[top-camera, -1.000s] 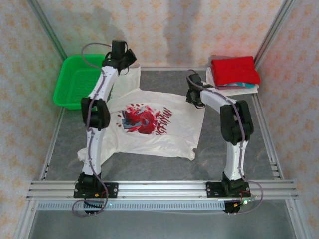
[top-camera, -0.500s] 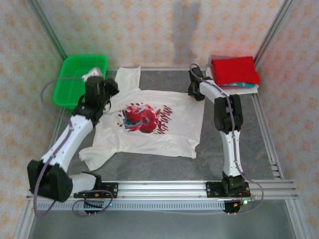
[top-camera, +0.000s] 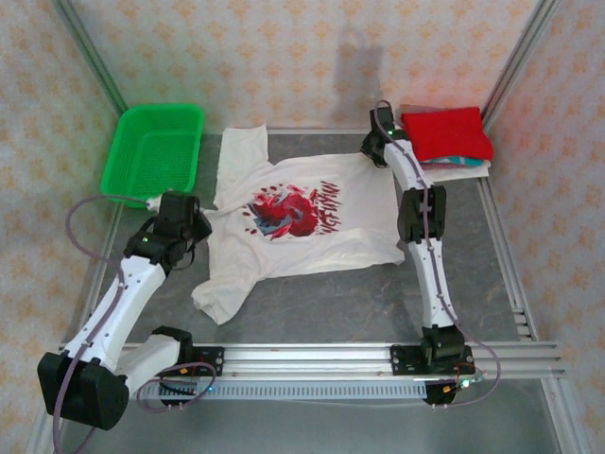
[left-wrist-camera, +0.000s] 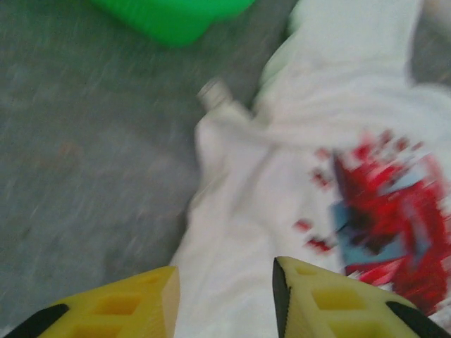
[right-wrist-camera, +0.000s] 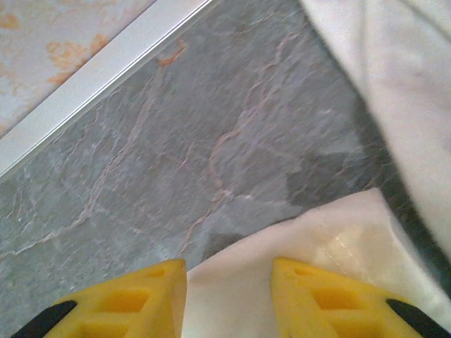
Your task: Fold and stack the t-shirts
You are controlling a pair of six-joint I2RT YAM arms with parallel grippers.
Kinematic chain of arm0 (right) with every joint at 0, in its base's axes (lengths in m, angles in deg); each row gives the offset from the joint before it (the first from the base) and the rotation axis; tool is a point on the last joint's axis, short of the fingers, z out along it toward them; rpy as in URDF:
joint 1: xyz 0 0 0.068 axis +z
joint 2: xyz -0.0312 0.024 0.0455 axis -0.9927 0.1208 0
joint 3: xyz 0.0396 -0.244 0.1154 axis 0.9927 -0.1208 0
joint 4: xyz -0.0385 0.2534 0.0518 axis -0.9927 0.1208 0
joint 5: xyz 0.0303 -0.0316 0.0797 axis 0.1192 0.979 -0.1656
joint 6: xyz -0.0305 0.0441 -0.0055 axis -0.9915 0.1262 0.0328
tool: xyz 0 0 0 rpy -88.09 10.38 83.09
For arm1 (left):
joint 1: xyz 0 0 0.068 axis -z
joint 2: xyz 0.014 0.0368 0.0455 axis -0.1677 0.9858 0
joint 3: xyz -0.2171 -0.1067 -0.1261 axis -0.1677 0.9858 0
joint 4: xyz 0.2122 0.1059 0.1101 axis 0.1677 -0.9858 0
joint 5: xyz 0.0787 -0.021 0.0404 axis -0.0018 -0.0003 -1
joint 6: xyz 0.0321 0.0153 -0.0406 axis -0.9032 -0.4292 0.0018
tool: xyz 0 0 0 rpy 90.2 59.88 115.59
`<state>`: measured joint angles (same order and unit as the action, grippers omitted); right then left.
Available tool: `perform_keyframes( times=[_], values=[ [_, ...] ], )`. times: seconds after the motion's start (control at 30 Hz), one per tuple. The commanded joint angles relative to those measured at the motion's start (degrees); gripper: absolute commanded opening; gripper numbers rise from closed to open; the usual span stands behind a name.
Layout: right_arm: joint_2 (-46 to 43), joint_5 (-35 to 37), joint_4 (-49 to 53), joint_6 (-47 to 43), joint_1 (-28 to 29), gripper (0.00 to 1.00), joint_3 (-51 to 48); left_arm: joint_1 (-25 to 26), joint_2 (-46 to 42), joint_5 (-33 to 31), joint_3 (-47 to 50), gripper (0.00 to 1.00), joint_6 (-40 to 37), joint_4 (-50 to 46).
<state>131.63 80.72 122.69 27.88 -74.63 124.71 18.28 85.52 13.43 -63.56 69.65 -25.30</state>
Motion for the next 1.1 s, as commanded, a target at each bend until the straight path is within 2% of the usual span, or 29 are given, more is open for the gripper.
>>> perform_keyframes(
  times=[0.0, 0.27, 0.47, 0.6, 0.67, 0.7, 0.73, 0.8, 0.87, 0.93, 1.07],
  values=[
    [-5.33, -5.04, 2.60, -0.54, -0.44, 0.42, -3.67, -0.19, -1.51, 3.05, 4.25, 0.44, 3.23, -8.26],
    [-25.50, -10.15, 1.20, -5.93, 2.59, 0.56, -17.08, 0.96, -4.50, 6.03, 11.59, 0.54, 7.64, -14.58],
    [-42.79, -9.76, -6.95, -7.21, 5.61, 0.60, -38.71, 1.05, -6.89, 5.79, 14.18, 0.57, 9.87, -14.63],
    [-52.29, -10.40, -12.89, -5.55, 5.63, 0.61, -53.24, 1.35, -4.84, 5.10, 15.52, 0.57, 10.39, -13.28],
    [-55.77, -10.43, -13.92, -5.11, 5.72, 0.61, -58.23, 1.36, -3.72, 5.34, 16.37, 0.46, 10.77, -11.63],
    [-57.54, -10.30, -13.95, -5.10, 5.80, 0.61, -60.50, 1.51, -3.77, 5.92, 16.98, 0.44, 11.05, -10.60],
    [-59.30, -9.85, -13.57, -5.21, 5.89, 0.61, -62.81, 1.61, -4.26, 6.56, 17.48, 0.37, 11.38, -10.00],
    [-62.76, -6.73, -11.98, -5.73, 6.69, 0.61, -67.12, 1.98, -6.64, 6.82, 17.31, 0.14, 12.31, -10.71],
    [-65.80, -3.24, -9.18, -6.21, 7.74, 0.61, -71.49, 2.19, -10.65, 6.37, 16.12, 0.04, 13.93, -13.25],
    [-69.53, -1.05, -5.72, -6.18, 8.27, 0.61, -76.81, 2.26, -16.01, 7.36, 14.49, 0.00, 16.76, -16.53],
    [-77.21, 2.60, -2.03, -4.73, 8.40, 0.63, -87.39, 2.21, -23.18, 11.56, 13.13, 0.00, 21.79, -19.37]
  ],
)
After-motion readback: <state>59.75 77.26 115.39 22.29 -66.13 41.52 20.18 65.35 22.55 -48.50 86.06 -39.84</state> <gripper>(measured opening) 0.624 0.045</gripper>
